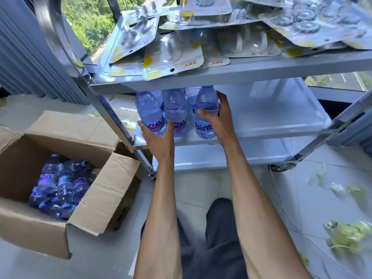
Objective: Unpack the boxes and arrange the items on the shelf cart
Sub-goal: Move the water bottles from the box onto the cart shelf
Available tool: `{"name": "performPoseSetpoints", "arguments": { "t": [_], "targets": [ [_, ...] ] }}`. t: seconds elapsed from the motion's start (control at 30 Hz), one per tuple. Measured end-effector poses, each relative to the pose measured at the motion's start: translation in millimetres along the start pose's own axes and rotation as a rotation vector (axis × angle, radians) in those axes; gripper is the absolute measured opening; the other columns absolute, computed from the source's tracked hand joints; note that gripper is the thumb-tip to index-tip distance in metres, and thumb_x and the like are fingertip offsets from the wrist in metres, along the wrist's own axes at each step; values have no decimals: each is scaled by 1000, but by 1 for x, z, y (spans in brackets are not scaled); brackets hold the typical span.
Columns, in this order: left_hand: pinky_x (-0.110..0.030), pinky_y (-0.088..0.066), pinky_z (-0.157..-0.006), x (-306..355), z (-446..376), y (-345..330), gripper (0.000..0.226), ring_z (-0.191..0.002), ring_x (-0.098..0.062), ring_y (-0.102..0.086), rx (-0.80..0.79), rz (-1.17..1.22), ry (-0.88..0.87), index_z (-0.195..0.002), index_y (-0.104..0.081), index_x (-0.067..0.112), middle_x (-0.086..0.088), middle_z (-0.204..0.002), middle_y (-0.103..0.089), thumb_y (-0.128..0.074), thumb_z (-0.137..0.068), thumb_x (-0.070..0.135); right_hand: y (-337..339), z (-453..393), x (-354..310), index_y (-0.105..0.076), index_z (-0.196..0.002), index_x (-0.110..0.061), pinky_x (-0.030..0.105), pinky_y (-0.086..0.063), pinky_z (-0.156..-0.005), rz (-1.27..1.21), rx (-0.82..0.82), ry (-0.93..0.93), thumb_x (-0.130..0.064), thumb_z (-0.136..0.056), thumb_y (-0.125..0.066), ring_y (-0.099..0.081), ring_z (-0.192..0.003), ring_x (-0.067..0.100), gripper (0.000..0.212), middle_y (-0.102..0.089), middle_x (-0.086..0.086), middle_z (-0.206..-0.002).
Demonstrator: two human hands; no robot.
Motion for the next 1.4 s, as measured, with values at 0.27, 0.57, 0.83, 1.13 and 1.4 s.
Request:
{"name": "performPoseSetpoints", "arguments": {
  "t": [0.27, 0.57, 0.83, 1.13, 1.4],
  "targets": [
    [-41, -44, -109, -6, -8, 7, 88, -131, -22, -49, 2, -49, -25, -151, -25, 21, -4, -148, -43, -74, -81, 45, 4, -8, 10, -46, -133, -15, 36, -57, -90, -40, -31, -41, -8, -78, -78, -66, -107, 15, 64, -63, 1, -122],
    [-37, -45, -108, -10, -9, 12, 83, -131, -22, -49, -30, -84, -28, -149, -27, 20, -4, -147, -44, -72, -83, 41, 5, -11, 32, -48, -123, -12, 43, -55, -92, -104, -48, -132, -26, -79, -77, -67, -106, 22, 54, -64, 7, -121],
    [-42, -45, -108, -7, -7, 7, 85, -131, -23, -49, -28, -62, -22, -149, -25, 21, -6, -147, -43, -71, -81, 43, 7, -18, 26, -51, -102, -37, 12, -52, -65, 22, -83, -145, -51, -66, -75, -67, -85, -6, 45, -63, -36, -89],
    [-38, -45, -108, -5, -5, 6, 85, -131, -23, -49, -40, -73, -19, -149, -25, 20, -6, -147, -43, -74, -82, 38, -2, -19, 26, -53, -109, -35, 26, -56, -78, 152, -130, -115, -59, -63, -74, -67, -91, 2, 55, -67, -17, -102],
    [-31, -48, -104, -7, -7, 10, 75, -125, -21, -55, 5, -110, -14, -146, -31, 20, -4, -142, -51, -71, -83, 28, 7, -7, 23, -60, -102, -19, 21, -56, -69, 99, 99, -37, -48, -69, -80, -67, -84, 2, 48, -70, -9, -93]
  ]
}}
Point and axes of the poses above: each hand's wrist, its own z-axis away from the middle knuckle, its own y-axis out of the back of the hand, x = y × z, the point moved 3 cm from there along -z, towards the middle knuckle
